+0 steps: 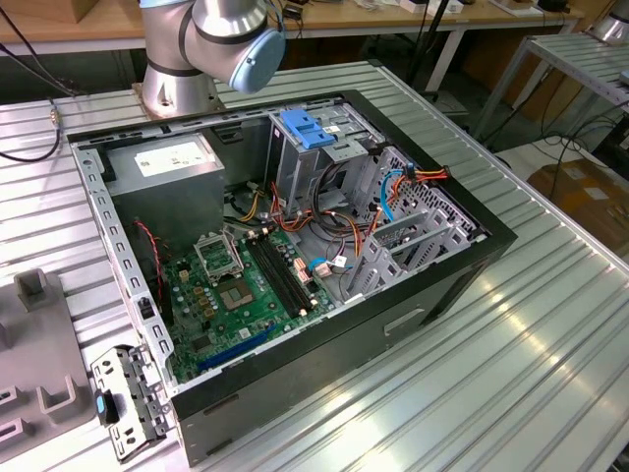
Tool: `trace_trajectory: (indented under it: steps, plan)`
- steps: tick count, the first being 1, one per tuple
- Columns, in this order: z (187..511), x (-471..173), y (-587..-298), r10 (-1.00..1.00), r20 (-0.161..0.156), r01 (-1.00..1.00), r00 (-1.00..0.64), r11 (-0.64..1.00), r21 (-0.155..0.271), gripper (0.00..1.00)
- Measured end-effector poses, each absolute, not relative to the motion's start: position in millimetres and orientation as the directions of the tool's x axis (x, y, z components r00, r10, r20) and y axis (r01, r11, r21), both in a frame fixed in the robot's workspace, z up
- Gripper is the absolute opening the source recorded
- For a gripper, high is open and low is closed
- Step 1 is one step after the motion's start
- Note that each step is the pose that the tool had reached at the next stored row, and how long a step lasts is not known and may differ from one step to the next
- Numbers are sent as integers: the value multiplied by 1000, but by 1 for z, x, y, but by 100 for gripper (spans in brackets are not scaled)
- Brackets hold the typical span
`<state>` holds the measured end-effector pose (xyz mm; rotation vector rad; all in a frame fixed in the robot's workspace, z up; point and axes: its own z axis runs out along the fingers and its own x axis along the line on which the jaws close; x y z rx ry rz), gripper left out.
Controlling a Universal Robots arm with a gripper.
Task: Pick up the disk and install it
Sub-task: 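Pick up the disk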
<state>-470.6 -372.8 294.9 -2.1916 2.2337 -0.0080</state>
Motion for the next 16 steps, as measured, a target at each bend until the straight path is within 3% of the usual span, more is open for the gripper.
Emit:
trace_trajectory:
  steps: [16]
  plan:
    - [299,-471,-373,-1000,-4,-1000,-19,19,-13,37]
